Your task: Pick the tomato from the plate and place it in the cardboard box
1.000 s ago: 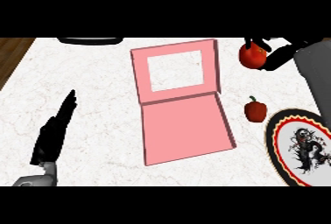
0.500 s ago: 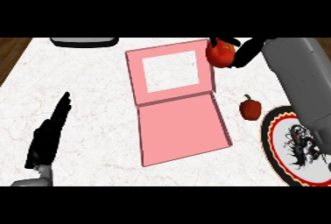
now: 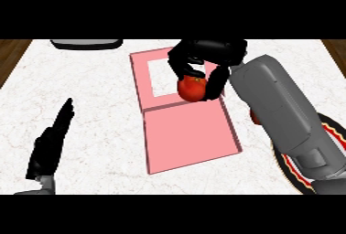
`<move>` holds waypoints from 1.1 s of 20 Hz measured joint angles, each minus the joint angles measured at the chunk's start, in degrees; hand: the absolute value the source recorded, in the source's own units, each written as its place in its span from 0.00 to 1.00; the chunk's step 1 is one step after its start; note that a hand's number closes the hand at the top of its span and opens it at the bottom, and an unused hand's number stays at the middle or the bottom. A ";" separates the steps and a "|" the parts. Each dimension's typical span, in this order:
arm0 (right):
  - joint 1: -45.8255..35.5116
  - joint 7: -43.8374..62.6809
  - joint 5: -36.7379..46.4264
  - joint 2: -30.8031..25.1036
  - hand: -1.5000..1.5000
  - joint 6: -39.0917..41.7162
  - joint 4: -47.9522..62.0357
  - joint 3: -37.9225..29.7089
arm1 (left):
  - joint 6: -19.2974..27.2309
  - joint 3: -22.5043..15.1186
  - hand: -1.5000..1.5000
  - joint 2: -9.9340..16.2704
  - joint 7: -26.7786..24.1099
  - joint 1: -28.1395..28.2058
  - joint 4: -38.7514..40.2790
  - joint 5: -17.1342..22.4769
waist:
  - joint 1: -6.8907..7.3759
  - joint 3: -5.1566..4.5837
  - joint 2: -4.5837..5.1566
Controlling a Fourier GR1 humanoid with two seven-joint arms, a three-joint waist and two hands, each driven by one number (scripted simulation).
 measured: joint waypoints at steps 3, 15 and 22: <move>2.57 3.58 1.29 2.24 1.00 0.72 -3.79 2.71 | -0.55 0.47 0.50 0.36 -0.42 0.09 0.16 0.33 | 0.05 0.01 0.08; 9.11 10.79 2.57 11.27 0.00 0.93 -3.46 4.88 | -0.54 0.21 0.50 -0.70 -1.36 -0.78 1.25 -0.61 | 0.61 0.02 0.39; 7.75 16.17 -12.89 12.34 0.00 -1.95 0.45 -1.71 | -0.79 -0.79 0.50 -1.26 -0.71 -0.70 0.44 -1.10 | 1.55 0.02 0.52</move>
